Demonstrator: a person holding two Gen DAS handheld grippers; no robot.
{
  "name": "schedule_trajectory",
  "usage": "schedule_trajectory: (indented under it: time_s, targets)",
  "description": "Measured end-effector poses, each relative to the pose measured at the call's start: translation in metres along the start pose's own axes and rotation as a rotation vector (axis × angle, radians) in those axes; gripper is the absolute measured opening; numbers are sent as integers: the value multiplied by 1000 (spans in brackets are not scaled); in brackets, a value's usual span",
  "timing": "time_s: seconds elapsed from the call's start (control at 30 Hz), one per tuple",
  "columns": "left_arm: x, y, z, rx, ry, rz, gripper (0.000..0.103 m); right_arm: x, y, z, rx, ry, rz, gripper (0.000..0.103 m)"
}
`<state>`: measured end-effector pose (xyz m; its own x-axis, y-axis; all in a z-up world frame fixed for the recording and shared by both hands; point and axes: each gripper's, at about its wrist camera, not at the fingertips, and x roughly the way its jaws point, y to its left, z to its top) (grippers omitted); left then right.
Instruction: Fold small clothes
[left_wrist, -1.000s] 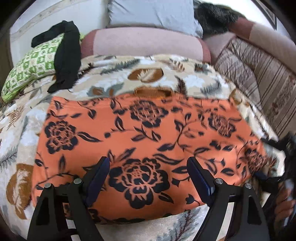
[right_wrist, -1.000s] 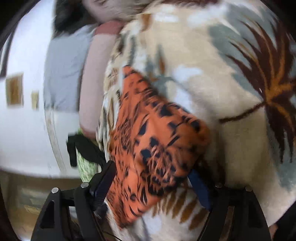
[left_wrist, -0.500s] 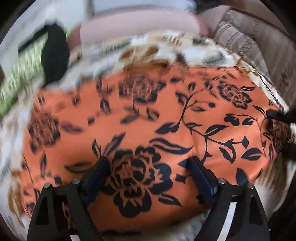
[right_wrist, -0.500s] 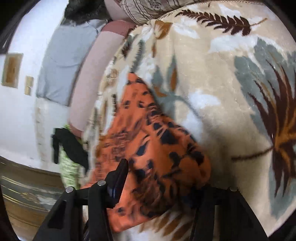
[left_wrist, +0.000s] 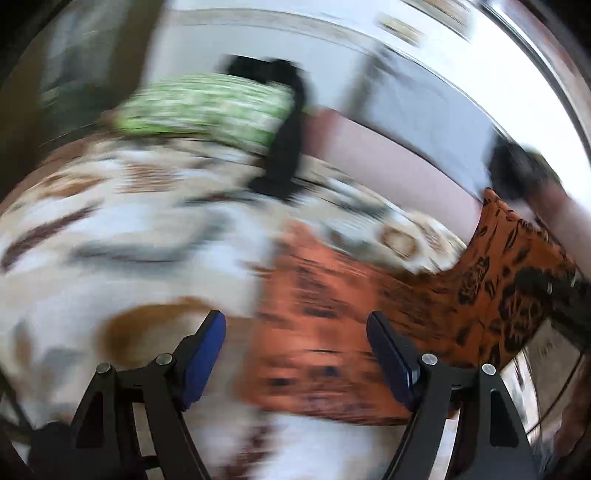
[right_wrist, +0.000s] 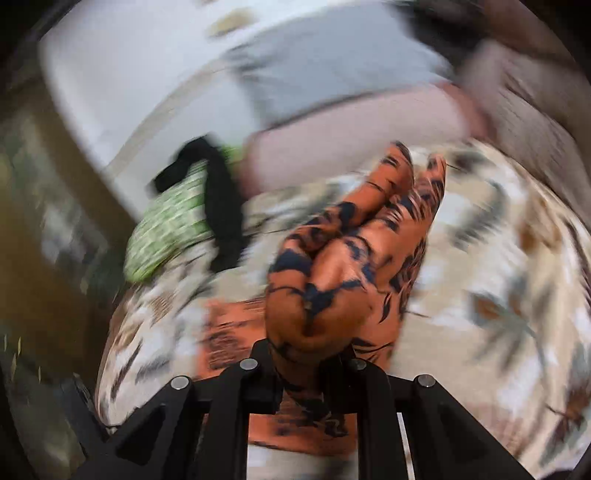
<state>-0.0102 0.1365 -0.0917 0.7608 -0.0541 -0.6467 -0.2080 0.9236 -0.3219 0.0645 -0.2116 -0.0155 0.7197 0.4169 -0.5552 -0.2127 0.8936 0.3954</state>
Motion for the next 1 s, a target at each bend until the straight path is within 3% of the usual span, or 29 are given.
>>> schedule_trajectory:
  time_s: [0.13, 0.2, 0.23, 0.37, 0.5, 0.57, 0.6, 0.63, 0.67, 0.7, 0.73, 0.8, 1.0]
  targets:
    - [6, 72, -11, -131, 84, 103, 79, 64, 74, -47, -114, 143, 102, 26]
    - [13, 93, -18, -212, 151, 82, 79, 125, 87, -88, -145, 340, 148, 81]
    - [12, 95, -18, -222, 156, 67, 79, 139, 86, -102, -131, 394, 141, 82]
    - [8, 68, -11, -141, 131, -17, 79, 107, 68, -94, -47, 314, 202, 84]
    - [18, 20, -11, -42, 158, -109, 79, 50, 13, -76, 92, 177, 145, 88]
    - [27, 2, -13, 9, 165, -137, 79, 34, -14, -77, 169, 154, 142, 88]
    - [33, -3, -17, 17, 185, -113, 76, 28, -25, -77, 204, 150, 148, 88]
    - [52, -1, -21, 11, 236, -43, 64, 27, -35, -79, 234, 151, 151, 88]
    - [71, 8, -27, -30, 311, -14, 34, 27, -42, -82, 257, 161, 151, 88]
    - [83, 21, -34, -120, 374, -42, 36, 27, -52, -89, 283, 177, 147, 88]
    - [82, 32, -36, -186, 365, -63, 36, 28, -58, -91, 303, 186, 149, 88]
    - [69, 25, -32, -151, 345, -45, 28, 29, -71, -98, 352, 200, 169, 88]
    - [35, -5, -12, -18, 259, 30, 33, 31, -108, -92, 442, 177, 205, 89]
